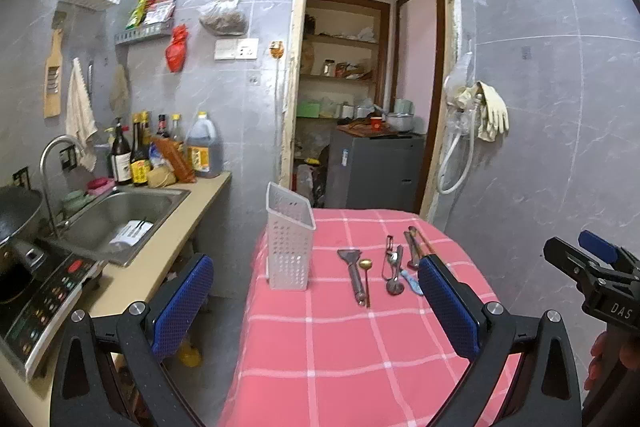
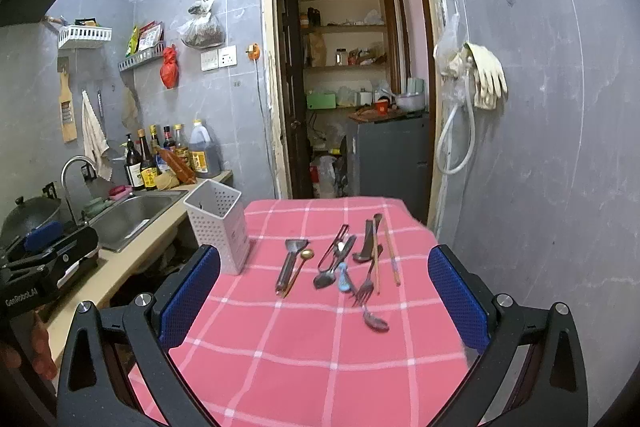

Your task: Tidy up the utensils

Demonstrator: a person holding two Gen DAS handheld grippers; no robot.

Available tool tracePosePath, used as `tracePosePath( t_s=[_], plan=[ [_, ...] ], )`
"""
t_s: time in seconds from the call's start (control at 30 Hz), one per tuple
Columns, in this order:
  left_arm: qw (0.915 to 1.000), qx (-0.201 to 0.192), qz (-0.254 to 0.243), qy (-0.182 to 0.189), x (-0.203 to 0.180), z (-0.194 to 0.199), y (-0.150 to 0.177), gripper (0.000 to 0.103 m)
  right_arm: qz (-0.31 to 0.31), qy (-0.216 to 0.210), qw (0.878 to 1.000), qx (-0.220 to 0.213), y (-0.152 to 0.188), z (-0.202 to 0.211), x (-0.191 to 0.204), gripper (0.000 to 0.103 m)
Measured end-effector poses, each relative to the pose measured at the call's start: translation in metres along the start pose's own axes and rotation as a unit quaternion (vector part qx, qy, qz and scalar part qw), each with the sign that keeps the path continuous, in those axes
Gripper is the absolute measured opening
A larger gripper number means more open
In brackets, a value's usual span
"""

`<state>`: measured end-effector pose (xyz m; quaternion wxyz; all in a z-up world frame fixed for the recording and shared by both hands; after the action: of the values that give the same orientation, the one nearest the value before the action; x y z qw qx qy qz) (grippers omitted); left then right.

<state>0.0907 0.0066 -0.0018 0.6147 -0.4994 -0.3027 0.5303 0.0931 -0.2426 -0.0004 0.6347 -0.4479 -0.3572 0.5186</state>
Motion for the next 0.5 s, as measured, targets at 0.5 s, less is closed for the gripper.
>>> tracePosePath(
  t_s=[0.5],
  plan=[
    [0.9995,-0.014,-0.005,0.029,-0.012,-0.059,-0.038,0.103,-0.009,0.014,0.999,-0.034,-0.051,-0.038,-0.007,0.102]
  ],
)
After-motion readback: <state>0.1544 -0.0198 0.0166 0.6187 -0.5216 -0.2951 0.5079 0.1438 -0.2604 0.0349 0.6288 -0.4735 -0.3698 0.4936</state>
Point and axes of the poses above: each gripper's, at about its wrist camera, not at the fingertips, and z roughly against the way its jaws point, x to its left, y to its underside, the point moved 7 cm from there along -z, roughly the way its jaws point, and after that the axes turned 13 degrees about y, right-handed, at the moved point
